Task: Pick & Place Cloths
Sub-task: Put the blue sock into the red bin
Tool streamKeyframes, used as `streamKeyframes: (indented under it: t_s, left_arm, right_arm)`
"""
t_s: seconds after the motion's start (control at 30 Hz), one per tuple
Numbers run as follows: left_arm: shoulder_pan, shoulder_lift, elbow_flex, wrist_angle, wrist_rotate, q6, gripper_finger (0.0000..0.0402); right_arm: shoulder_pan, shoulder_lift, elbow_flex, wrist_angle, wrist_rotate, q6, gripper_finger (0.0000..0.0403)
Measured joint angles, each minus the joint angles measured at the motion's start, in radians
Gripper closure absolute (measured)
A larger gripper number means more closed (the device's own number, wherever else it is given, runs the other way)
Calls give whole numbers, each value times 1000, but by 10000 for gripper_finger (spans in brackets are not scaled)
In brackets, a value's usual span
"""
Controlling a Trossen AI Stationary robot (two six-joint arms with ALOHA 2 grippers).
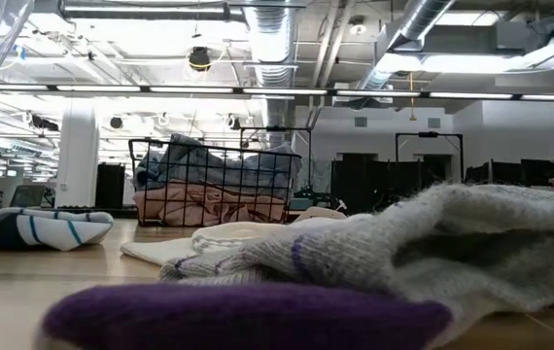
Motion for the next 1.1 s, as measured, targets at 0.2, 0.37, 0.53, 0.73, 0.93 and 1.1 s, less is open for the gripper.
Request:
streamKeyframes:
  t_s: [0.2, 0.37, 0.53, 0.73, 0.93, 1.1]
  left_arm:
    - [0, 0, 0, 0, -4, -1, 401]
    - [0, 0, 0, 0, -3, -1, 401]
    - [0, 0, 0, 0, -3, -1, 401]
    - [0, 0, 0, 0, -3, 1, 401]
    - [0, 0, 0, 0, -20, 1, 401]
    - [0, 0, 0, 0, -78, 6, 392]
  right_arm:
    - [-4, -106, -111, 0, -97, 45, 403]
    - [11, -188, -295, -2, -214, 119, 403]
    - [22, -218, -440, -3, -254, 181, 397]
    - [-11, -213, -499, 22, -201, 166, 393]
    - [-74, -217, -499, 23, -181, 104, 361]
    - [-105, -215, -499, 8, -185, 21, 301]
